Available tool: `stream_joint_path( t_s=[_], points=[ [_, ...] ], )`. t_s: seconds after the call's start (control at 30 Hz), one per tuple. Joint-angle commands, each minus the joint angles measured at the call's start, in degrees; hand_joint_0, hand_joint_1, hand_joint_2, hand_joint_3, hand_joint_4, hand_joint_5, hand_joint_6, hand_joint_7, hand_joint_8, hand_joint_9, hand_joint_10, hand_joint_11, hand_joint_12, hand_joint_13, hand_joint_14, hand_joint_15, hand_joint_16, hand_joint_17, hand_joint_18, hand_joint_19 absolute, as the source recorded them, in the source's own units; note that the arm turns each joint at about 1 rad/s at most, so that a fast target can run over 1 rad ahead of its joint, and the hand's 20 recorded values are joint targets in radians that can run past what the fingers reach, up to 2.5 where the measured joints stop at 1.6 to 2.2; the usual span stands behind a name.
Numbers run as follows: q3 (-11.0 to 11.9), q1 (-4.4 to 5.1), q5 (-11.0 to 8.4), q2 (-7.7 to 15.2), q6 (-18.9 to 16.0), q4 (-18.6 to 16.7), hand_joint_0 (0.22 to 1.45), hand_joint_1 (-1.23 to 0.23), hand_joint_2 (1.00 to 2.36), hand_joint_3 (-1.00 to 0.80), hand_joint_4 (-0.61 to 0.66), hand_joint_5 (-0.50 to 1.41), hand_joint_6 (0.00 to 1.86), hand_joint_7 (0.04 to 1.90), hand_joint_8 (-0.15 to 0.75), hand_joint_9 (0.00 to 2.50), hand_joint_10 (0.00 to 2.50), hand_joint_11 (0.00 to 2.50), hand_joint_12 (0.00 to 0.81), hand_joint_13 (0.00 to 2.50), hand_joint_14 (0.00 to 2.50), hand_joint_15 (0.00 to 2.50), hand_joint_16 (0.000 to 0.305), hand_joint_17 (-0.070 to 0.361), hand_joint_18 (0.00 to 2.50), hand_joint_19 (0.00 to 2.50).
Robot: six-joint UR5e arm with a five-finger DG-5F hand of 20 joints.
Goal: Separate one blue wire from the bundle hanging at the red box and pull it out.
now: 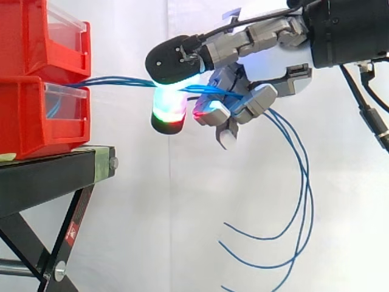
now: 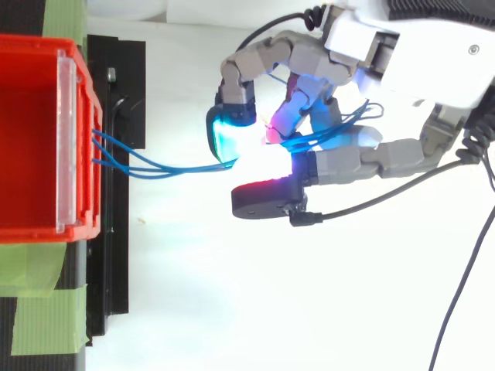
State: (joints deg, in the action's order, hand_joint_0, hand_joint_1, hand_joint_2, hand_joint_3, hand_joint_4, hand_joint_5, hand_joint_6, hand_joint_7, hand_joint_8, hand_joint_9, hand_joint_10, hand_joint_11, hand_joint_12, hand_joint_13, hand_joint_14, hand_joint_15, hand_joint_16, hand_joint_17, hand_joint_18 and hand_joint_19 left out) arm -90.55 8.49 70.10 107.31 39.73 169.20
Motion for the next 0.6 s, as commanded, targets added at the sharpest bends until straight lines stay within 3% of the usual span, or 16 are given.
stream_joint_path(
  t_s=[0.0, 0.4, 0.5, 0.57],
  points=[
    [0.0, -0.05, 0.30, 0.0, 0.1, 0.2, 0.59, -0.71, 1.03, 0.06, 0.13, -0.19, 0.87, 1.22, 0.347, 1.15, 0.00, 1.44, 0.338, 1.35, 0.64, 1.48, 0.059, 0.132, 0.89, 0.79],
    [0.5, 0.04, 0.47, 0.0, 1.1, -0.3, 0.59, -0.71, 1.03, 0.00, 0.15, -0.21, 0.87, 1.18, 0.323, 1.07, 0.01, 1.46, 0.323, 1.28, 0.58, 1.52, 0.057, 0.127, 0.81, 0.80],
    [3.1, -0.05, 0.12, -0.2, 5.1, 0.9, 0.59, -0.71, 1.03, 0.00, 0.15, -0.21, 0.87, 1.18, 0.326, 1.07, 0.01, 1.46, 0.323, 1.28, 0.59, 1.51, 0.056, 0.127, 0.81, 0.80],
    [3.2, -0.05, -0.06, -0.7, 5.7, 1.2, 0.59, -0.71, 1.03, 0.00, 0.15, -0.21, 0.87, 1.18, 0.326, 1.07, 0.01, 1.46, 0.325, 1.28, 0.60, 1.51, 0.056, 0.127, 0.81, 0.80]
  ],
)
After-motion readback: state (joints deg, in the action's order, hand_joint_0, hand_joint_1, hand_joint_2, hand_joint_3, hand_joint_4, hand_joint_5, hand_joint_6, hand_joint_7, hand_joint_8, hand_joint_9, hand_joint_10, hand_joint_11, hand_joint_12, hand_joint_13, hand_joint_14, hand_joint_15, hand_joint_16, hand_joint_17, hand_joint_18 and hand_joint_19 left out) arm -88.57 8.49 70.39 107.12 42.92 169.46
